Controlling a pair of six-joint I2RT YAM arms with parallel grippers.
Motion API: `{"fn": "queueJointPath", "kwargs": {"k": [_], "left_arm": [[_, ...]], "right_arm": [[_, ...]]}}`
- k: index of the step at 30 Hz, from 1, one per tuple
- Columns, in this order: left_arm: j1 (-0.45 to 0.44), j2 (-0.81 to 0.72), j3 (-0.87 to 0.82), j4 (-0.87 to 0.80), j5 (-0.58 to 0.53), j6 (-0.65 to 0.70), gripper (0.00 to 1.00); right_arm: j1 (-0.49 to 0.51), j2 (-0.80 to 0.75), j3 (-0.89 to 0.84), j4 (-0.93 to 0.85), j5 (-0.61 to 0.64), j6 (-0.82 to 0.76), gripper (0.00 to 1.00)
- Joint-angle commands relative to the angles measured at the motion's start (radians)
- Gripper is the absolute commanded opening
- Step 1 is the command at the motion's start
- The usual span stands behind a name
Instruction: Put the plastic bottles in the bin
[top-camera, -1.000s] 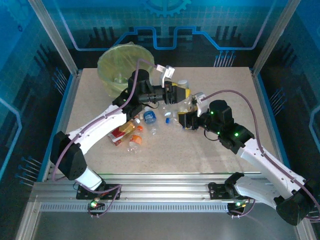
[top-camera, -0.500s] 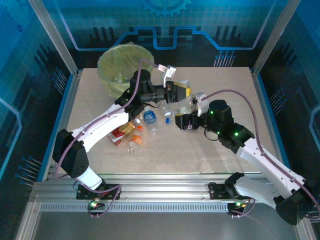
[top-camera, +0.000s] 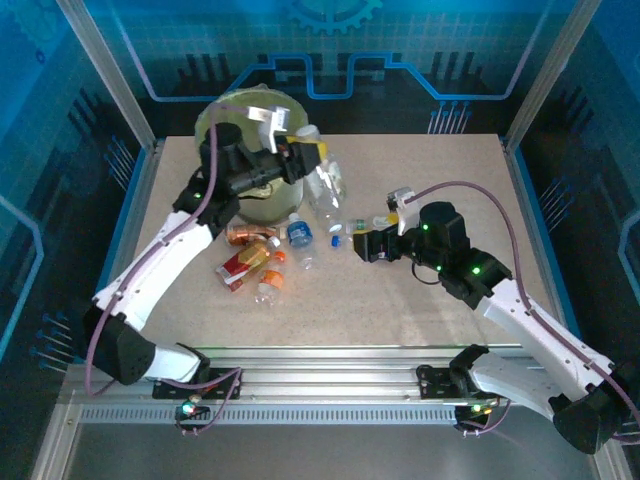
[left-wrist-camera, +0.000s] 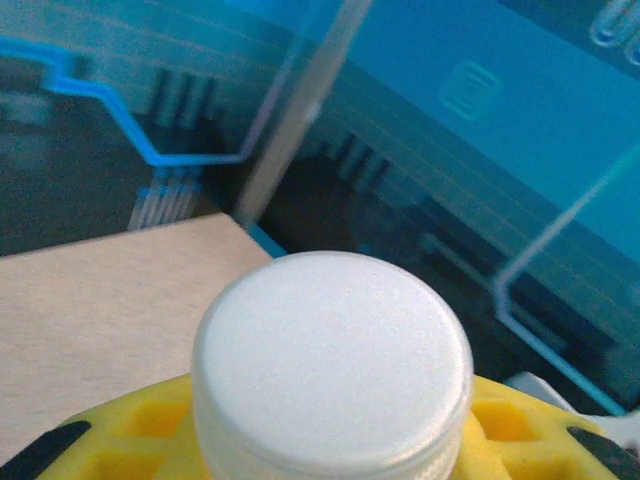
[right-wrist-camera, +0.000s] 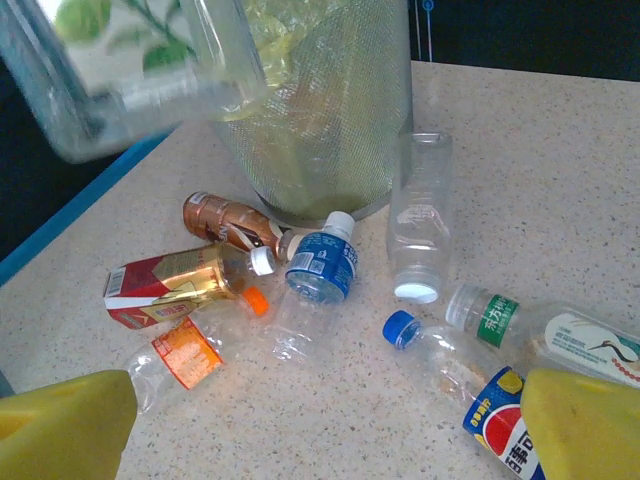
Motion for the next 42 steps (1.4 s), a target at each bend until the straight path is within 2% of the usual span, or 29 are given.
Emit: {"fn": "queueJointPath", "kwargs": {"k": [1,4,9,13,18,23,31,42], "left_arm": [[0.043,-0.071,0.034,-0.083,-0.139,0.117,0.12],[0.101,-0.085,0.052,-0.102,-0.193,0.157,0.08],[0.203,-0.038,0.146,-0.161,-0.217,0.195,0.06],[0.269,0.042,0.258,-0.224,-0.214,0.230,0.05],[0.335,0.190,0.454,-0.389,-0.208,0.285,0.05],[0.349,0.317,0.613,-0.546,-0.261,0.375,0.05],[0.349,0.480,0.780,-0.728,-0.384,0.499,0.04],[0.339,0.635,0.868,-0.838,-0.488,0.601,0.06]], "right_arm": [[0.000,0.005,0.014,-0.012,0.019,0.004,1.00],[-0.001,0.015,0.016,-0.008,0.023,0.008,1.00],[-0.001,0.034,0.026,-0.014,0.026,0.016,1.00],[-0.001,0.044,0.036,-0.017,0.026,0.021,1.00],[0.000,0.054,0.045,-0.034,0.040,0.032,1.00],[0.000,0.064,0.051,-0.047,0.053,0.041,1.00],[0.001,0.088,0.072,-0.066,0.081,0.060,1.00],[0.000,0.154,0.153,-0.176,0.207,0.126,1.00]]}}
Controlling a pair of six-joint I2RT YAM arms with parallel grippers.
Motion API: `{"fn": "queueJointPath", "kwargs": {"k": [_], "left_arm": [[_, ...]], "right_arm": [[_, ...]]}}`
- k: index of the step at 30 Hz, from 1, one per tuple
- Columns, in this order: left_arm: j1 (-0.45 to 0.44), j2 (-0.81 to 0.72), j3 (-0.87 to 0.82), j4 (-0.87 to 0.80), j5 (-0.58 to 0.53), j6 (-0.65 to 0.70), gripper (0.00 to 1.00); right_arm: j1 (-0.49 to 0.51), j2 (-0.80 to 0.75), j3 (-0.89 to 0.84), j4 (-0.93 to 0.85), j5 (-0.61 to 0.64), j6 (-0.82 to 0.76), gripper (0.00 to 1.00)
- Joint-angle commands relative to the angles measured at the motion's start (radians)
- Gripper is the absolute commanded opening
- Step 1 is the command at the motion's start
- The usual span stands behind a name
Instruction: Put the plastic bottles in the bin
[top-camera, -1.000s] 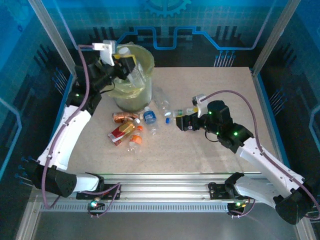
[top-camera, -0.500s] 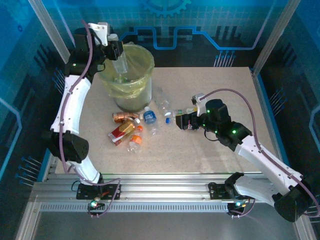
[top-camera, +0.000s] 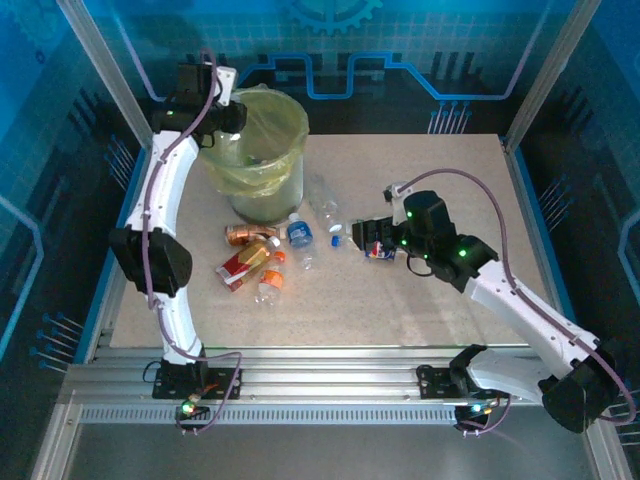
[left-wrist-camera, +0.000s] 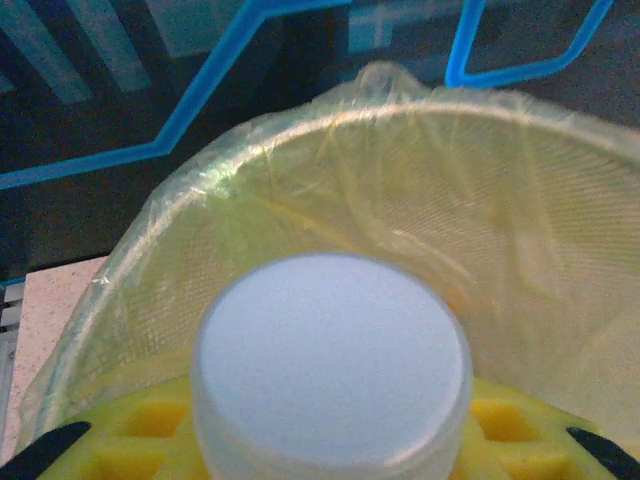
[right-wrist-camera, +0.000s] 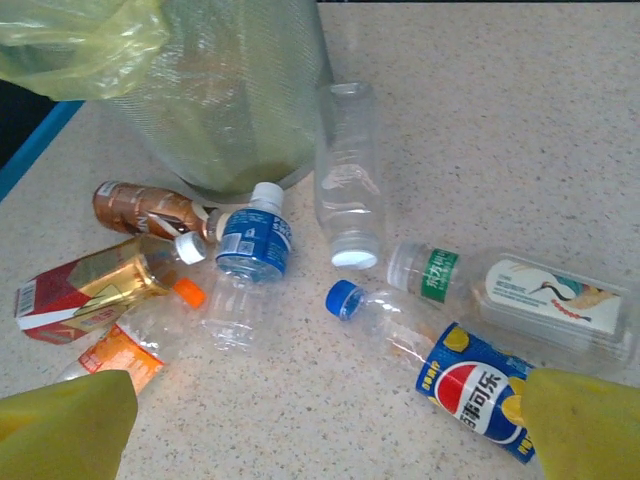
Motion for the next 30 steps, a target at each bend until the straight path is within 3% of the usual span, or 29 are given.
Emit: {"fn": "queueJointPath", "kwargs": {"k": [1,11,20,26,30], "left_arm": [[-0.010,0.040,0.047,-0.058,-0.053,0.064,0.06],[-0.041,0.150,0.080,-0.078,-0.160,0.127,0.11],[-0.044,0.165,0.085,-0.083,-0.158,0.099,0.51],[-0.051,0.128,0.103,-0.084,-0.148,0.066,0.70],[-0.059,0.090,0.108,-0.085,-0.148,0.040,0.76]], "right_arm": [[-0.001,0.023,0.059,-0.074,0.072,0.046,1.00],[0.000,0.122,0.142,-0.242,0.200,0.163,1.00],[0.001,0.176,0.185,-0.319,0.189,0.230,1.00],[-0.001,0.190,0.235,-0.363,0.214,0.251,1.00],[0.007,0.203,0.254,-0.373,0.219,0.185,1.00]]}}
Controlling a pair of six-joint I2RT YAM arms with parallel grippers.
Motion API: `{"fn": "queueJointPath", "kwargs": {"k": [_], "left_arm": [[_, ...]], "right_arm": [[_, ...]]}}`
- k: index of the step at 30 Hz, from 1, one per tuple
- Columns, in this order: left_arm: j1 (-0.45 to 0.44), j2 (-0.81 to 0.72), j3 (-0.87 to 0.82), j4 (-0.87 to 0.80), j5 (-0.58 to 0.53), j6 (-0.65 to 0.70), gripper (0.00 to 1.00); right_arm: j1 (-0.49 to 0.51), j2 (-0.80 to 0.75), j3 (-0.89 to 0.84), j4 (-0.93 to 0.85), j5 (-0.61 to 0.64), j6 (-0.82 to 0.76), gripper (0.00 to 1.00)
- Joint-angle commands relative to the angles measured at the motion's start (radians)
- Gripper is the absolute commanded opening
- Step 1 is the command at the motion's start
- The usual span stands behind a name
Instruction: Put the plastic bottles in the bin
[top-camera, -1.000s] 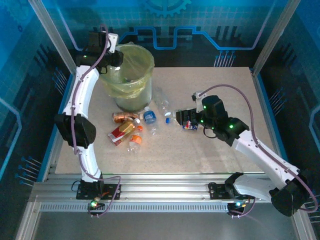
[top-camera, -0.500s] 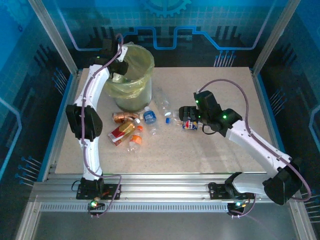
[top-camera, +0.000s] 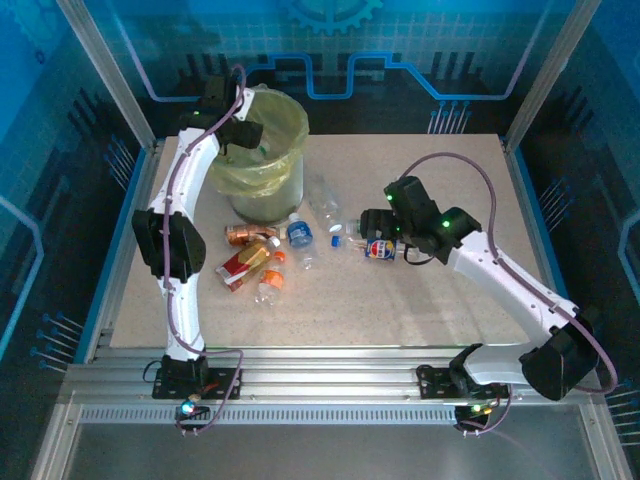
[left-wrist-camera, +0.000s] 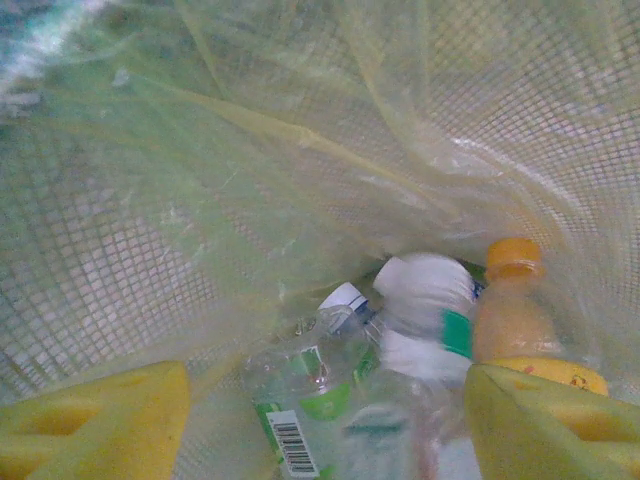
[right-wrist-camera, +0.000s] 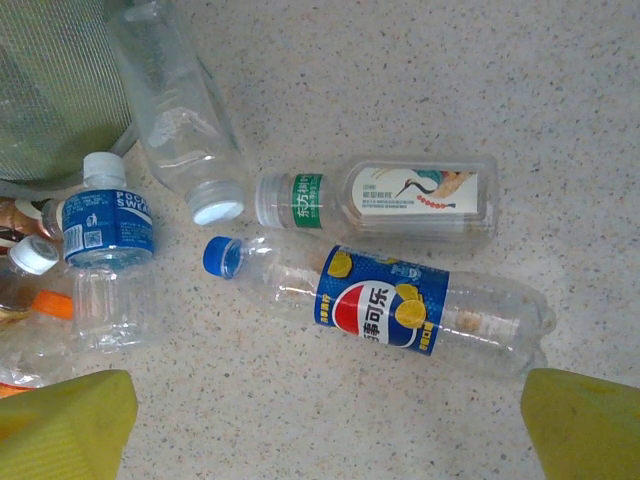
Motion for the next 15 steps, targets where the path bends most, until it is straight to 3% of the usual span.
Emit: {"fn": "queueJointPath", "kwargs": {"k": [1,7,11,15], "left_arm": [[-0.015,-0.082,0.035,-0.018,-0.007,-0.040,0.78],[-0.026,-0.188,0.017,-0.029,0.000,-0.107,0.99],[-0.030,-0.319,-0.104,0.031,0.011,-0.173,0.99],[-0.032,-0.501,-0.352,0.202,0.044,-0.253,0.99]], "right_arm": [[0.005,0.020,0.037,-0.049,0.022,-0.043,1.00],[-0.001,0.074,0.054,-0.049,-0.040,-0.080,1.00],[0.005,0.117,0.067,-0.028,-0.070,-0.065,1.00],[0.034,0.171,0.098,-0.025,-0.067,-0.053,1.00]]}}
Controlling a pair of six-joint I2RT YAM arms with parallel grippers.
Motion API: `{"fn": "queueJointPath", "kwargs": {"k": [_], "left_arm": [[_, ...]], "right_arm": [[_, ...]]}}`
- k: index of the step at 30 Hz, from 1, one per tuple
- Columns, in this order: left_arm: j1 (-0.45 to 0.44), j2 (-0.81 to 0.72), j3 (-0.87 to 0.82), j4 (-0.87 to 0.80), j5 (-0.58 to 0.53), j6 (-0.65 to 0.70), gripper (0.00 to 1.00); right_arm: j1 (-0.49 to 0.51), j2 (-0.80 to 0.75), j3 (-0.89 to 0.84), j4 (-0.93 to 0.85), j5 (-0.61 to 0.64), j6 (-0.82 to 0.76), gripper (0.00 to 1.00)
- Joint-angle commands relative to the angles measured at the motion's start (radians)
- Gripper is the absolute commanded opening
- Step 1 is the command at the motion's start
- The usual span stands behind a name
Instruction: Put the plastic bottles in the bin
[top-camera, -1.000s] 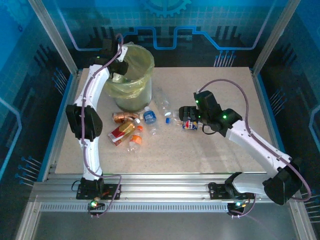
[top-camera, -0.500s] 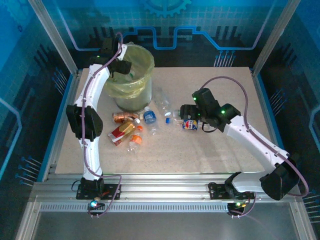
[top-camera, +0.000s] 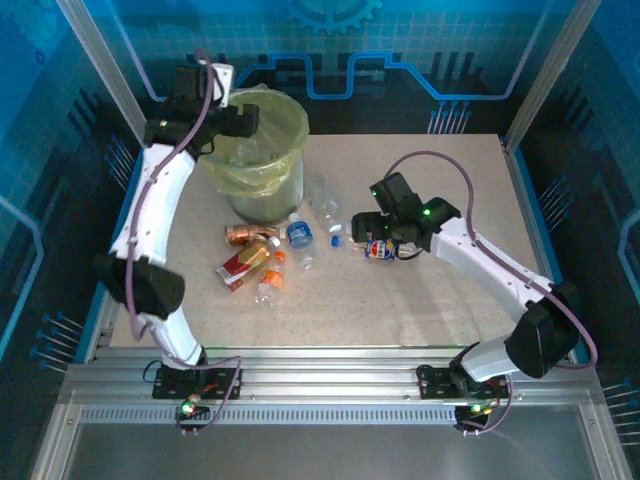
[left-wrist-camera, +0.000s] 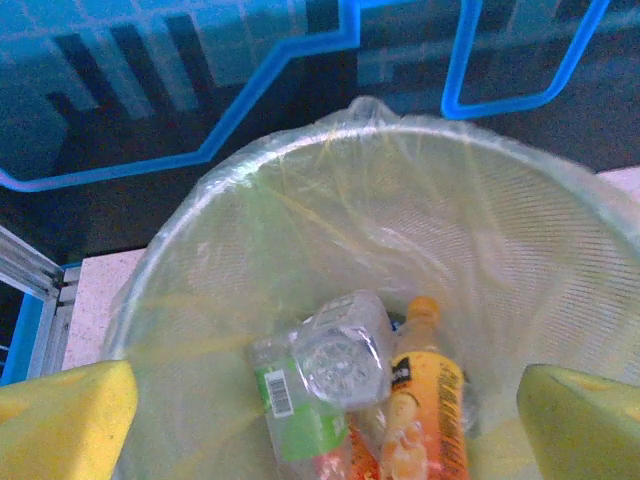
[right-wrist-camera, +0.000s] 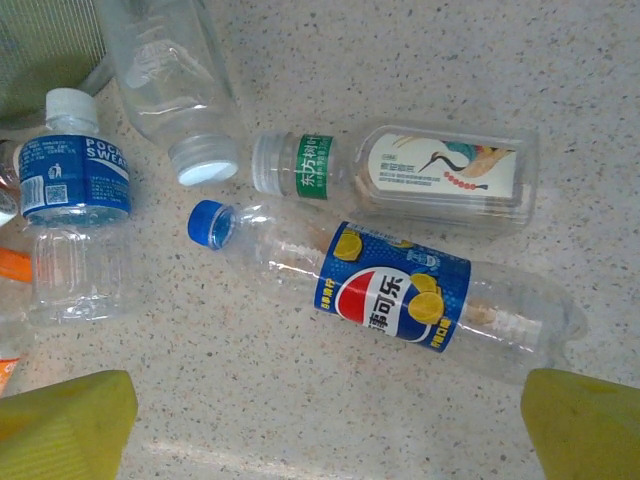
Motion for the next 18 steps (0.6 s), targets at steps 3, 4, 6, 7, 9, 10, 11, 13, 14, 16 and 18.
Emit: {"fn": "queueJointPath", "kwargs": {"k": [3,4,6,7,9,10,11,13,14,16,18], "left_arm": [[0.000,-0.238,-0.321,0.255,0.061,-0.170,0.99],[-0.002,-0.290,-0.390,0.304,0.071,-0.203,0.99],[-0.001,-0.377,-0.514,0.382,0.088,-0.264,0.99],[-0.002,-0.423,-0.580,0.425,0.091,-0.301,0.99],[-0.001,-0.503,-0.694,0.499,0.094,-0.362,0.99],[-0.001,-0.540,-0.751,0.531,0.091,-0.390,0.99],[0.000,-0.575,-0.802,0.557,0.083,-0.414,0.99],[0.000,-0.634,-0.884,0.595,0.065,-0.445,0.99],[0.000,-0.660,-0.918,0.609,0.055,-0.457,0.99],[0.000,-0.710,-0.982,0.626,0.028,-0.477,0.99],[0.000,-0.755,-1.032,0.639,0.013,-0.486,0.99]], "right_arm": [[0.063,0.069,0.072,0.007,-0.006,0.019,1.00],[0.074,0.085,0.080,0.010,-0.008,0.026,1.00],[0.093,0.119,0.099,0.015,-0.015,0.037,1.00],[0.104,0.138,0.109,0.018,-0.018,0.043,1.00],[0.129,0.175,0.130,0.023,-0.019,0.051,1.00],[0.145,0.199,0.146,0.021,-0.020,0.052,1.00],[0.158,0.222,0.162,0.017,-0.019,0.054,1.00],[0.180,0.260,0.190,0.014,-0.024,0.054,1.00],[0.188,0.278,0.202,0.014,-0.033,0.053,1.00],[0.207,0.318,0.229,0.012,-0.052,0.045,1.00],[0.222,0.365,0.266,-0.009,-0.062,0.036,1.00]]}}
